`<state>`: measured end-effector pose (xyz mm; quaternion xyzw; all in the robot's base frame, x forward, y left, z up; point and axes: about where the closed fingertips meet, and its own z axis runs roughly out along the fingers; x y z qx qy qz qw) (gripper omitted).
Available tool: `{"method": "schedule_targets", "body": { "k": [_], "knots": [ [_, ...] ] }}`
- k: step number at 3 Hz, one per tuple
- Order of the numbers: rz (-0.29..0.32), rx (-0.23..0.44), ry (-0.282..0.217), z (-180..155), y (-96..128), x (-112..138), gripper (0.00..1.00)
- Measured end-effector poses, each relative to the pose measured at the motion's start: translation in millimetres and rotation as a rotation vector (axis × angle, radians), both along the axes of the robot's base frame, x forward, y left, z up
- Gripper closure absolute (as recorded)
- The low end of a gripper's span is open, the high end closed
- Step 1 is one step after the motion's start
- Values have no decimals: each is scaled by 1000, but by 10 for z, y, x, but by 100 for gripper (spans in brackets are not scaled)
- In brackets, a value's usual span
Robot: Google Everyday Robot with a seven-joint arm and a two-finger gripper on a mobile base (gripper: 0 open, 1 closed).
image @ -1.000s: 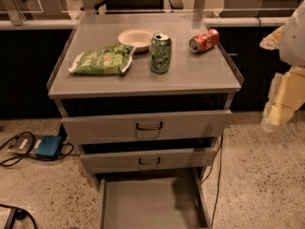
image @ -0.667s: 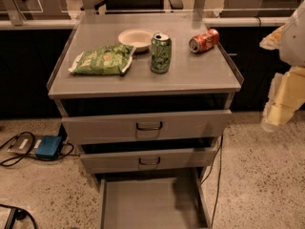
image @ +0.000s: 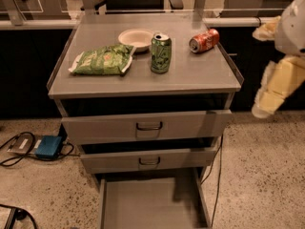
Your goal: Place green can into bottom drawer
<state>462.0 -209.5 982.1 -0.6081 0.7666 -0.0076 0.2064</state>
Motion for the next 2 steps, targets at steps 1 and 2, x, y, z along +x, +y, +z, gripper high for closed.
{"method": "schedule_targets", "body": {
  "k": [1,2],
  "knots": [
    [6,136,-84,33,77,524,0],
    [-2,211,-120,70,157,870,0]
  ]
}}
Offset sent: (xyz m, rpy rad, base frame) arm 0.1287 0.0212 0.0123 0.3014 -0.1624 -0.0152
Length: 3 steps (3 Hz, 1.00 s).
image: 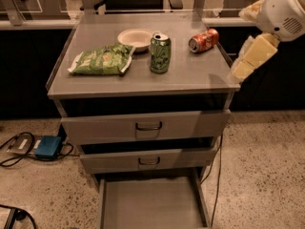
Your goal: Place green can into bottom drawer
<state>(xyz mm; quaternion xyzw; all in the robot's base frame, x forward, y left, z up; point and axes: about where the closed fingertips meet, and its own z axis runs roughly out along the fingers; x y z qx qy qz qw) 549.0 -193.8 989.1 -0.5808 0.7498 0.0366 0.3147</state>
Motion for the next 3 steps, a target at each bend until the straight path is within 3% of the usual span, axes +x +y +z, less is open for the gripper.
{"method": "schedule_targets", "body": {
  "k": [1,2,3],
  "knots": [
    [-28,107,11,-50,184,406,0],
    [-55,169,40,-129,298,639,0],
    [-56,171,43,-137,301,648,0]
  ]
}}
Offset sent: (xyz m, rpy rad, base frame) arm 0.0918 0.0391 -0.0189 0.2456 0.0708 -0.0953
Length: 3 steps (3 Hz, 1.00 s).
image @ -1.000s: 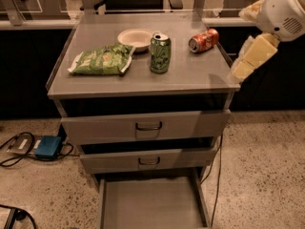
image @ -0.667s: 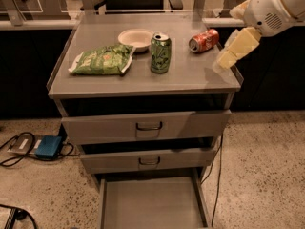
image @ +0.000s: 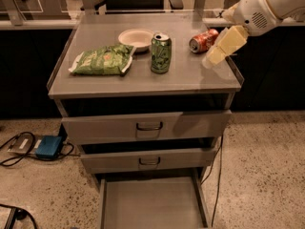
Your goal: Place green can into bottom drawer
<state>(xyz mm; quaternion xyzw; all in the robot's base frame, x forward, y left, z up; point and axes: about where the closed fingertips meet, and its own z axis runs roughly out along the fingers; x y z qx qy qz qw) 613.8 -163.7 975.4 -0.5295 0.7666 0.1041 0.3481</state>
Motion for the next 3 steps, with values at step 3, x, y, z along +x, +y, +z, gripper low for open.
{"method": "schedule_targets", "body": {
  "k": [3],
  "knots": [
    [-47,261,-76,-105,536,580,0]
  ]
}}
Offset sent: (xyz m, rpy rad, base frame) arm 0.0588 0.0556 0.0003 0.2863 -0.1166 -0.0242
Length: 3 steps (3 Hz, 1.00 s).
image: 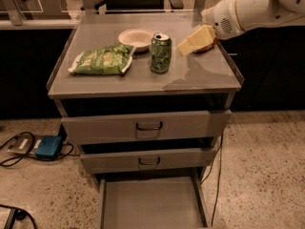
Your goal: Place green can into bottom drawer
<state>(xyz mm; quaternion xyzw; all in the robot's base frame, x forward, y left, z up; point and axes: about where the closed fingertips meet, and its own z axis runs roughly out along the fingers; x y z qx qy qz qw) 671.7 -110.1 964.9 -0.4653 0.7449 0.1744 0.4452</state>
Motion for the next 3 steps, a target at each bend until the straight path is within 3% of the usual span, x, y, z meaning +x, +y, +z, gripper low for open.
{"method": "schedule_targets", "body": {
  "k": [2,3],
  "knots": [
    [12,42,68,-361,517,254,0],
    [-19,-13,89,-731,654,497,0]
  ]
}}
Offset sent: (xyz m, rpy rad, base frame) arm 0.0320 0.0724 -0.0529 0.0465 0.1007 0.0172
